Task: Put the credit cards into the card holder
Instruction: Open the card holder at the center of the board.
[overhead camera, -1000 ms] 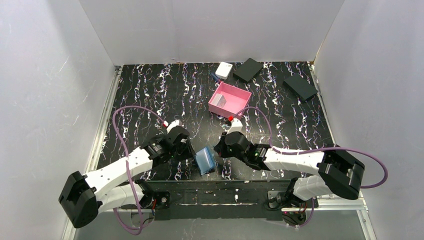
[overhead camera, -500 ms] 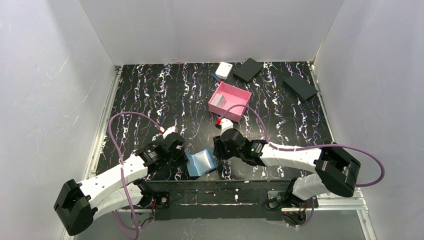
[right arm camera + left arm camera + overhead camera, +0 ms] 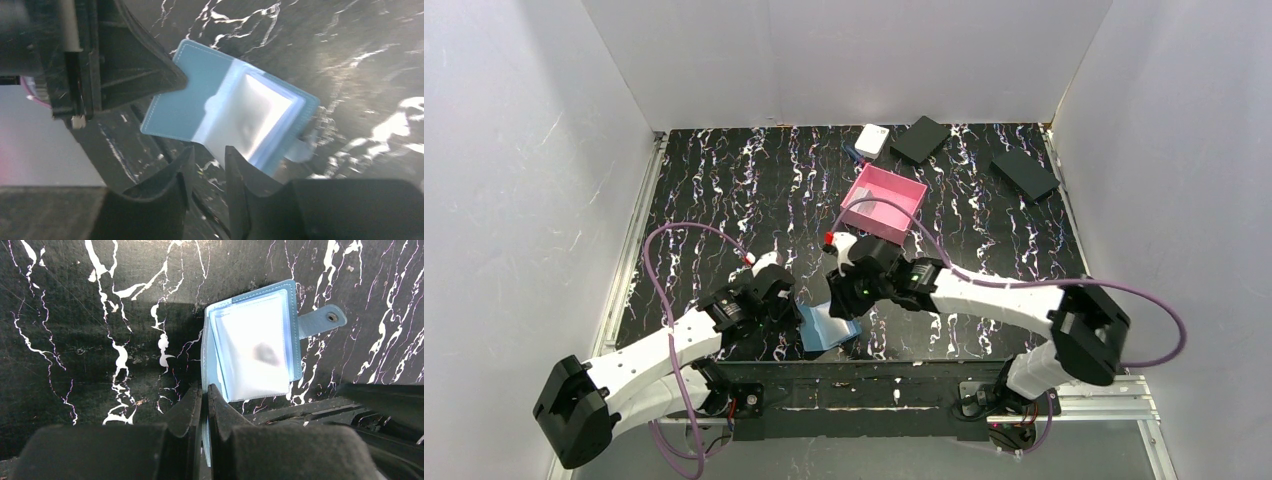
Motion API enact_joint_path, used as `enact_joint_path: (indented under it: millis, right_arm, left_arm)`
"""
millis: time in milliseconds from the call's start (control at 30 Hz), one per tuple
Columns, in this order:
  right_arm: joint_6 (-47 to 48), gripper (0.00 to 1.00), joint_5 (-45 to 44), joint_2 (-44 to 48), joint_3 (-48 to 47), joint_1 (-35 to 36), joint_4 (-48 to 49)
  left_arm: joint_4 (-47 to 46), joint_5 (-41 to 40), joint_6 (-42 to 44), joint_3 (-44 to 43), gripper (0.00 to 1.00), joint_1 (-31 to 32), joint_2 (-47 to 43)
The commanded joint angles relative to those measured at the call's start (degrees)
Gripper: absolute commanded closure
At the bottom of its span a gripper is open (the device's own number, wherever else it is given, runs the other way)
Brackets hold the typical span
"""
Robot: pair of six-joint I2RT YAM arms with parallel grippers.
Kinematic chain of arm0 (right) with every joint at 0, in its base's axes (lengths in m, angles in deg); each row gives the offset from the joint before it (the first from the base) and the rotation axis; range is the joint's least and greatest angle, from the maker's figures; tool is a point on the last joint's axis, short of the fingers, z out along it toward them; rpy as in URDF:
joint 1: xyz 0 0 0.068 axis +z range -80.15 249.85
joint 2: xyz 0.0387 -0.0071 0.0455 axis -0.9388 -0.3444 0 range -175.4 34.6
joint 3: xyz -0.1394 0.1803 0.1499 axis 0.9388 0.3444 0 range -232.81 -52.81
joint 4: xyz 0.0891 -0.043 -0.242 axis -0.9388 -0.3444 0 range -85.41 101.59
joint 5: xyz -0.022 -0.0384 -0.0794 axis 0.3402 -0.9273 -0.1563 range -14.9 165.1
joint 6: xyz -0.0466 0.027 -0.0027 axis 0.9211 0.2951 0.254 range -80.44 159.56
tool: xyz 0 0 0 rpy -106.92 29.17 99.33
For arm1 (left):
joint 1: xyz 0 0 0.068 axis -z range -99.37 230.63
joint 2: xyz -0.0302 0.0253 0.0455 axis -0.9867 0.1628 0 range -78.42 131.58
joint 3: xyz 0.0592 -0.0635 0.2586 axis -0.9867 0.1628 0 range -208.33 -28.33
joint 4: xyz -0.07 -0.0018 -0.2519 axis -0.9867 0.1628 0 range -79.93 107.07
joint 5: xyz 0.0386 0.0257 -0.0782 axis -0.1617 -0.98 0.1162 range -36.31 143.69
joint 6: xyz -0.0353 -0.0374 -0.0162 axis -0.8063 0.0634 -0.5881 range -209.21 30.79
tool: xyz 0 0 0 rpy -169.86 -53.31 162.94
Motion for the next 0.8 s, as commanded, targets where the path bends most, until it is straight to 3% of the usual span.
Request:
enact_joint_path:
  millis: [0,233,500,600,767]
  right_arm:
    - [-2.9,0.72,9.9,-7.2,1.4,-1.5,9.3]
    - [-1.6,0.83,9.8,-11.1,5.9,-3.8,14.5]
    - [-1.3,0.85,6.8,-12.5,11.5,-4.0,19.3]
    - [-2.6,0.80,9.1,-12.6,11.6,-4.0,20.2]
    - [-5.6,0.62,9.3,-8.9,11.2,-4.1,17.3]
  left_arm:
    - [0.7,-1.9,0.6,0.9,1.00,0.3,-0.9]
    - [1.0,-2.1,0.3,1.9,1.00,0.3,-1.6]
    - [6.4,-5.2,4.0,0.5,1.00,-0.1,2.2]
    - [9.4,-5.7,5.2,-1.6,1.00,-0.1,6.5]
    - [7.6,-4.5,4.7,-1.0,1.00,-0.1,7.2]
